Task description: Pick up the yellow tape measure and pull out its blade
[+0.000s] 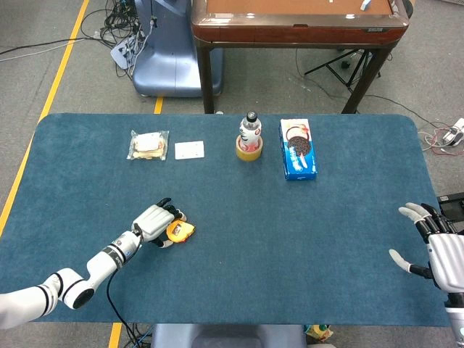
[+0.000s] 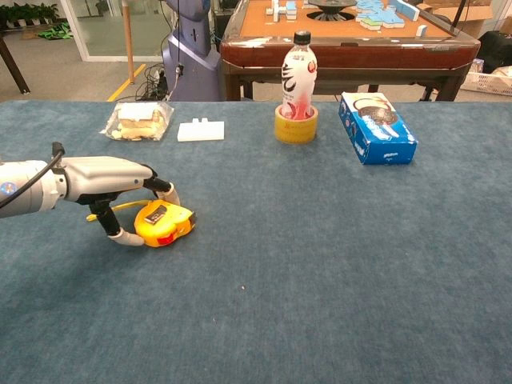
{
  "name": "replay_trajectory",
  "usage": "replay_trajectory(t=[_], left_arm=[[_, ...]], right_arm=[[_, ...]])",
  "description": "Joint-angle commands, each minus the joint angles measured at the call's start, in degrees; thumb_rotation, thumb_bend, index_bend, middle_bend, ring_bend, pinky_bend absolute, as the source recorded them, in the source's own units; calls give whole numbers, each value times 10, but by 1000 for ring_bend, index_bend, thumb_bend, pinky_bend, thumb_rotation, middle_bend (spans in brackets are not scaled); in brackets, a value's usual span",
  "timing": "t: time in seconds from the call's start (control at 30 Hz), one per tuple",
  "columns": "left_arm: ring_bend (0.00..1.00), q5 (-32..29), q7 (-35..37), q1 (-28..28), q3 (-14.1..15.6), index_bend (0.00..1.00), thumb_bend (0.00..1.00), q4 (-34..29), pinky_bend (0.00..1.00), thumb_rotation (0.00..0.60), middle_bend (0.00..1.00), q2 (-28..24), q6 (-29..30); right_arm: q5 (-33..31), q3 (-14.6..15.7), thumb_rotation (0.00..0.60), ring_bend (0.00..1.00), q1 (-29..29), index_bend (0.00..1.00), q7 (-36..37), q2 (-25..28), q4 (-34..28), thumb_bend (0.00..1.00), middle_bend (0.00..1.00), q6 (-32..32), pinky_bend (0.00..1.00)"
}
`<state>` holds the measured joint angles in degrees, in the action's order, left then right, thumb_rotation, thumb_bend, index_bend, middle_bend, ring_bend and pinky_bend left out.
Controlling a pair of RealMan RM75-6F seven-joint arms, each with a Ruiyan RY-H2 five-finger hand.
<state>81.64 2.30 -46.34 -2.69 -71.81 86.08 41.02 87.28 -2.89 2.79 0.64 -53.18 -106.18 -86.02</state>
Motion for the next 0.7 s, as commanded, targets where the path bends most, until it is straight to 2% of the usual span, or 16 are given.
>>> replay_trajectory(t=[0.03,0.13,0.33,0.47,0.7], left_arm=[[306,17,33,6,2,478,259,24,0,600,447,14,25],[353,27,59,11,4,527,259,33,0,600,506,15,43],[363,37,91,25,1,541,259,23,0,600,522,-3,87],[363,34,78,36,-11,541,259,-21,0,600,522,-30,121],[363,22,28,58,-25,543,259,-123,0,600,523,-70,170]], right_arm=[[2,0,600,110,2,216,-1,0,-1,282,181,3,185],[6,-2,600,110,6,216,-3,-1,-3,282,185,6,185],[22,-8,600,110,33,232,-9,0,-19,282,192,34,185],[29,-21,600,110,69,253,-9,-4,-43,281,200,73,183],[11,-48,600,10,144,324,-3,-20,-86,281,167,163,67]])
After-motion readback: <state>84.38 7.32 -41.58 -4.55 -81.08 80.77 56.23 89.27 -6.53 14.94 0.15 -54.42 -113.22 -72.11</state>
